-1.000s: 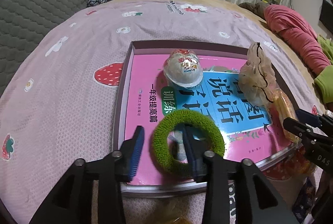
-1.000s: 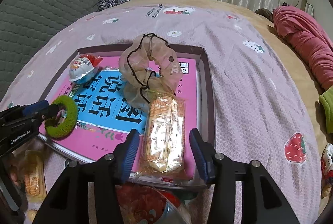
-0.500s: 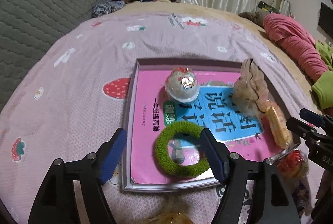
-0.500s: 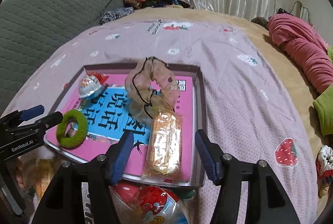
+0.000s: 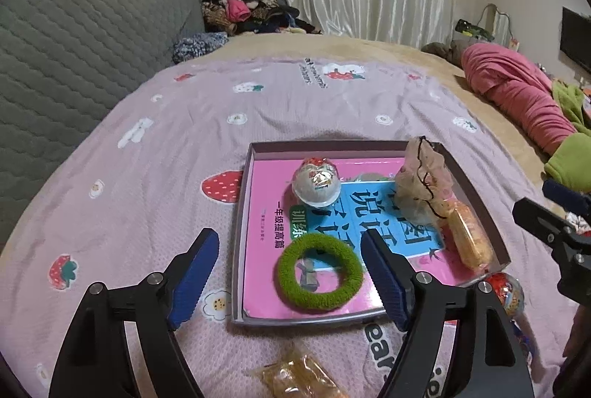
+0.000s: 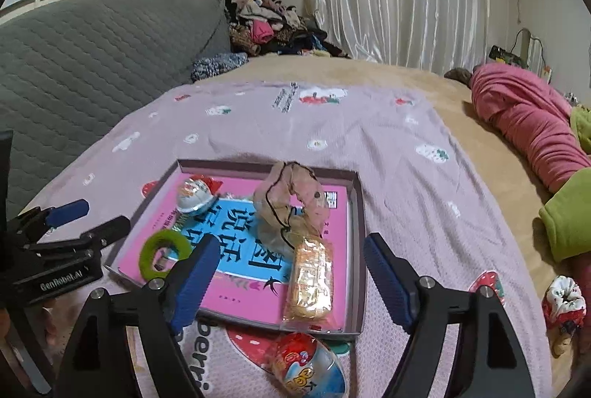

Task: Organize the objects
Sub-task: 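Open both tools to release the ring and cake in the tray, then withdraw both tools from the tray and approach the walnut and blue cookie pack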

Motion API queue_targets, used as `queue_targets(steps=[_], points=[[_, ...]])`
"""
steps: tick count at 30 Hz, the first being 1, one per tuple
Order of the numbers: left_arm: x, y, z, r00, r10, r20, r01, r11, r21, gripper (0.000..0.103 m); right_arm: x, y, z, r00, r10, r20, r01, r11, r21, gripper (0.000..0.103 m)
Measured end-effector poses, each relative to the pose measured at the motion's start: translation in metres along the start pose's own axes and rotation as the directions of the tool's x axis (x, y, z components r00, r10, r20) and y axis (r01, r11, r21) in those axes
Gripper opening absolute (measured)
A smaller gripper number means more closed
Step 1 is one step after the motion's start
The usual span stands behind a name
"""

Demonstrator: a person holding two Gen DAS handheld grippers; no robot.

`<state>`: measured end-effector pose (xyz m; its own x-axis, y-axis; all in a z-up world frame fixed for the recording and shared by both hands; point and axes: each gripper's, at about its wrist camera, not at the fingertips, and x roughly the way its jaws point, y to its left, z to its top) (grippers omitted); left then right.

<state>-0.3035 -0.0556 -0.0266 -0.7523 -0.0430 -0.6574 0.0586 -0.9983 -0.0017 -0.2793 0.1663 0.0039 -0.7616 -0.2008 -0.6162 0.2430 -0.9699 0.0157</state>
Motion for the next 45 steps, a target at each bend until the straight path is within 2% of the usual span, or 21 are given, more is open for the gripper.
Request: queue_targets(steps=[4,8,18,31,45], points=[[-0.019,-0.004,-0.001,1.000,0.008,0.025,-0.008,1.000,0.015,0.083,-0.016,0.004,0.003,1.000,-0.009,0.018,0.009,1.000,-0.004,0.087],[-0.037,-0.004,-0.007,1.000,0.008,0.026,-0.008,1.000,0.001,0.084,-0.036,0.005,0.003,0.999,-0.001,0.032,0.000,1.000,0.011,0.089],[-0.073,-0.003,-0.033,1.000,0.015,-0.016,-0.015,1.000,-0.022,0.085,-0.078,0.010,-0.008,1.000,-0.027,0.003,0.027,1.000,-0.008,0.089],[-0.139,-0.003,-0.031,1.000,0.013,0.009,-0.012,1.000,-0.019,0.085,-0.139,0.024,-0.011,1.000,-0.013,0.006,0.013,1.000,-0.017,0.093],[-0.192,-0.003,-0.039,1.000,0.008,0.029,-0.008,1.000,-0.008,0.086,-0.185,0.034,-0.017,0.999,-0.042,0.017,0.043,0.999,-0.030,0.094]])
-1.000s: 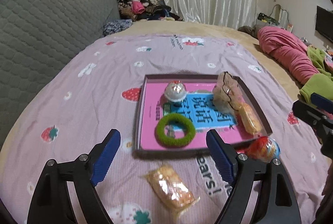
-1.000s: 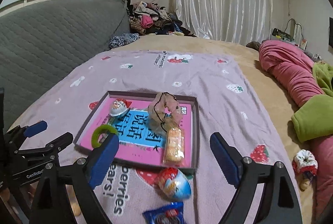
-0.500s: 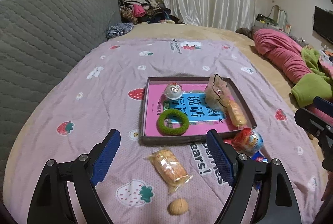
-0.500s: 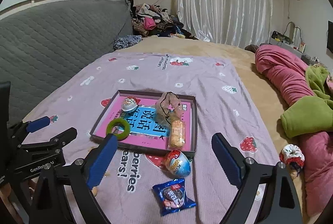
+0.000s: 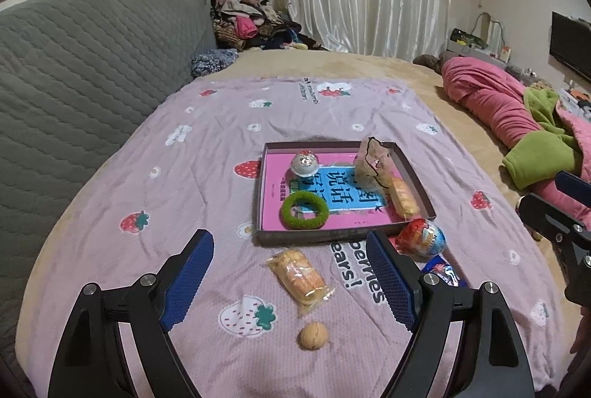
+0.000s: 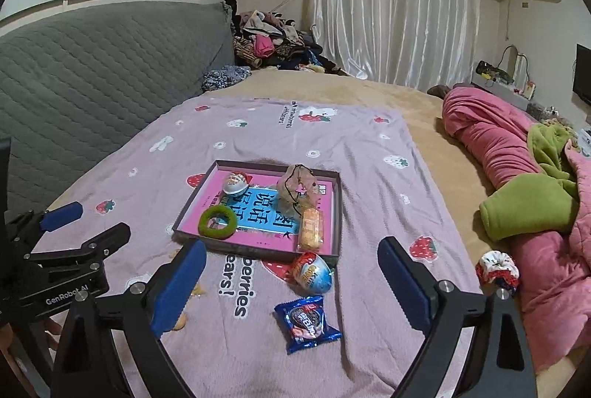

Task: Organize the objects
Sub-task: 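Withdraw both tools from the tray and approach the walnut and blue cookie pack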

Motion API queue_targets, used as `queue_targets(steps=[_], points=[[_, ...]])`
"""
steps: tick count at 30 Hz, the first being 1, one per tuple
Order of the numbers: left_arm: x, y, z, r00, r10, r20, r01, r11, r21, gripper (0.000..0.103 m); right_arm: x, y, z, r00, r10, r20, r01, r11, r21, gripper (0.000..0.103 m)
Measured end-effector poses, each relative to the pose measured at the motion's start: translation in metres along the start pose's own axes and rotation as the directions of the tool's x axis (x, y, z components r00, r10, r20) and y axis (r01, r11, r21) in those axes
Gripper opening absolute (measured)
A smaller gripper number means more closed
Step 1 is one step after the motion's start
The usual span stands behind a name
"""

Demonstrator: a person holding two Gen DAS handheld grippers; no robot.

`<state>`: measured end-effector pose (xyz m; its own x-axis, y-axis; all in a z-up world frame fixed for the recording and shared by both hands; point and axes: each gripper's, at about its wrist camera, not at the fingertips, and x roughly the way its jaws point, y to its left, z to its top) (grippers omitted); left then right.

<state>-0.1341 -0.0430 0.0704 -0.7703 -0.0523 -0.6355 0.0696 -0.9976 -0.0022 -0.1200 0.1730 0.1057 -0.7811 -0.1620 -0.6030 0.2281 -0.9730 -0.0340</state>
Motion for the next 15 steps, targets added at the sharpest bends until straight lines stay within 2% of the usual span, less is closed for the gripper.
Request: queue_targets(steps=[7,15], points=[[-0.018,0.003,-0.005,1.000,-0.003,0.005,0.003,1.000,-0.001,0.086,-0.021,-0.001,-0.003,1.000,-0.007,0.018,0.007,1.000,-0.001,0.095],[-0.030,-0.001,-0.020,1.000,-0.002,-0.008,0.002,1.000,0.018,0.086,-0.033,0.003,-0.021,1.000,-0.004,0.005,0.004,1.000,-0.001,0.096]])
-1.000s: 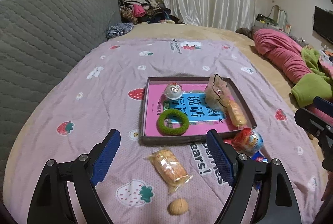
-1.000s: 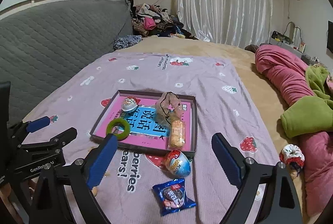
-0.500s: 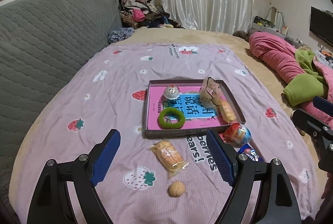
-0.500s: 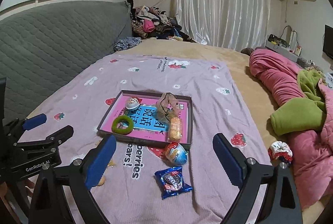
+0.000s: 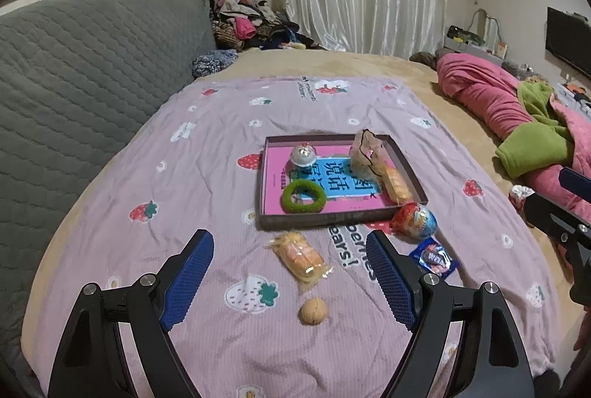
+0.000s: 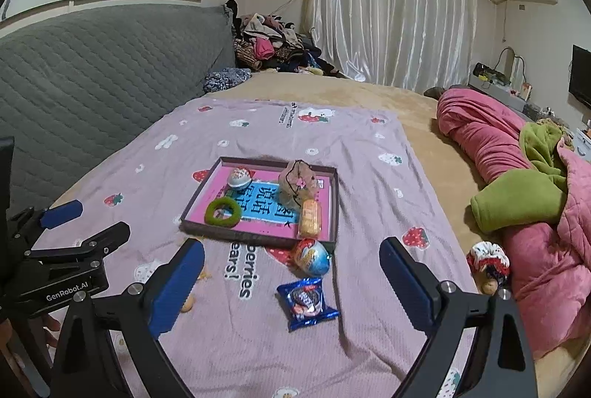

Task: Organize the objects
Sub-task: 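Withdraw both tools from the tray and approach the walnut and blue cookie pack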

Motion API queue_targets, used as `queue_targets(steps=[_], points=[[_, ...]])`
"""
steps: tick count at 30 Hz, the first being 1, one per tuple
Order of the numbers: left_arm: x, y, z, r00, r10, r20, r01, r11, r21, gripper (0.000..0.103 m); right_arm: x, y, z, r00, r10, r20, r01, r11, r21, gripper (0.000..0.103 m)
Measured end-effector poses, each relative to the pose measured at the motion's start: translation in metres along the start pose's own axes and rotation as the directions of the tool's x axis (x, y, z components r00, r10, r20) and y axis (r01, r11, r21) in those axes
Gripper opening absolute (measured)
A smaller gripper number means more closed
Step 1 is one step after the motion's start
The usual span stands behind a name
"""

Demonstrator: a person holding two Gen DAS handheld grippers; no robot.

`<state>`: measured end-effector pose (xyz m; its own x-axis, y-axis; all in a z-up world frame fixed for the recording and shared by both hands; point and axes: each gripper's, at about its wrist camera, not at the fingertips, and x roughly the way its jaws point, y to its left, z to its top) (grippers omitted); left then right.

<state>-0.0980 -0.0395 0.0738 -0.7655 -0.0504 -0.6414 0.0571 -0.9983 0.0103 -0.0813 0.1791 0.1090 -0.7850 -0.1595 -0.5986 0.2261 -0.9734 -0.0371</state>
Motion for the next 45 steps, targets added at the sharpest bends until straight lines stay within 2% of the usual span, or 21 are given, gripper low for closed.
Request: queue_targets(steps=[18,45], points=[[-0.007,-0.018,-0.036,0.999,-0.003,-0.051,0.005,0.999,0.038,0.086,-0.003,0.004,-0.042,0.998,-0.009,-0.059,0.008,1.000,-0.020,0.097],[0.040,-0.023,-0.078,0.984,-0.016,-0.179,0.022,0.999,0.031,0.086,0.037,0.002,-0.084,0.986,0.008,-0.165,-0.011,1.000,-0.015,0.097]])
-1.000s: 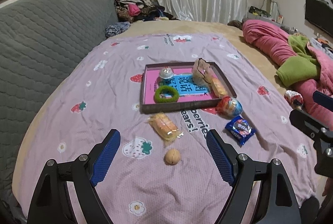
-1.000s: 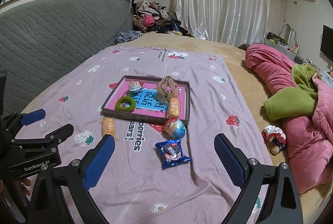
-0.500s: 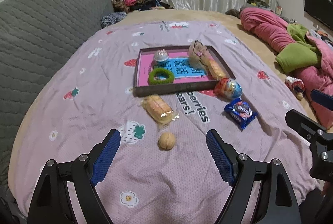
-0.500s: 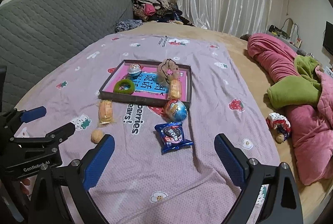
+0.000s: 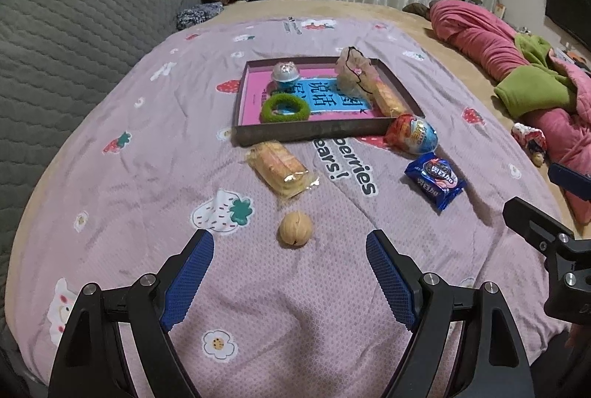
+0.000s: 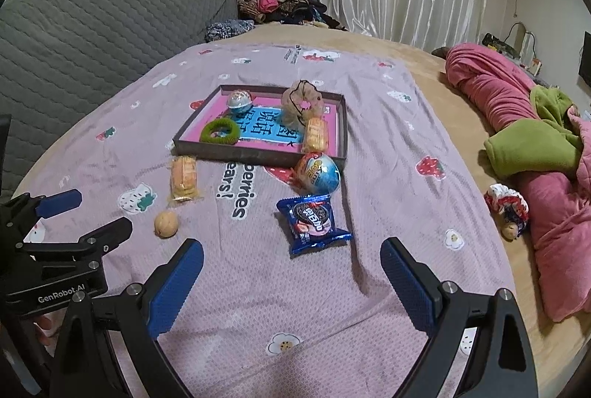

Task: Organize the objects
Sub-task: 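Withdraw both tools from the tray and approach the walnut and blue cookie pack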

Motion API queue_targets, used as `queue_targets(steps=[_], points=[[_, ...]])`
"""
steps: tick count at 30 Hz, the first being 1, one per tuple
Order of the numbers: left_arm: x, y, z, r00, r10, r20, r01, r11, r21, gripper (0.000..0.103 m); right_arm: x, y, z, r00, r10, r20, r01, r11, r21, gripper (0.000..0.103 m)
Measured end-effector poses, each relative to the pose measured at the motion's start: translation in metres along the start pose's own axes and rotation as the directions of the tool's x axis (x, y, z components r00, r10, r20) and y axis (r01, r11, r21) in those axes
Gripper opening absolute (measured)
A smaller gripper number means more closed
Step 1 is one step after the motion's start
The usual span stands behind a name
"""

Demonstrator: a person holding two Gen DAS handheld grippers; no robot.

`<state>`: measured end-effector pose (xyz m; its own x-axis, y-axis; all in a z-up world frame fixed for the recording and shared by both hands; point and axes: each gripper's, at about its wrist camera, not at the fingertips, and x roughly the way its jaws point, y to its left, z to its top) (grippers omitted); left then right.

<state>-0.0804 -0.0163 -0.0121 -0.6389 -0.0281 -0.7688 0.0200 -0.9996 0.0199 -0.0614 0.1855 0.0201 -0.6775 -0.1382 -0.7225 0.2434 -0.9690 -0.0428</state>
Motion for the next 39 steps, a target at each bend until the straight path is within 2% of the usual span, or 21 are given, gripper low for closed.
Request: queue_targets(steps=[23,39], points=[[0.052,0.002,-0.015,0.997,-0.012,-0.082,0.011,1.000,-0.012,0.086,0.047,-0.011,-0.015,0.997,-0.007,-0.074,0.008,1.000,0.013,0.097],[0.090,0.006,-0.011,0.993,-0.018,-0.119,0.013,0.999,-0.040,0.085,0.098,-0.024,-0.001,0.994,-0.005,-0.113,0.005,1.000,0.002,0.097]])
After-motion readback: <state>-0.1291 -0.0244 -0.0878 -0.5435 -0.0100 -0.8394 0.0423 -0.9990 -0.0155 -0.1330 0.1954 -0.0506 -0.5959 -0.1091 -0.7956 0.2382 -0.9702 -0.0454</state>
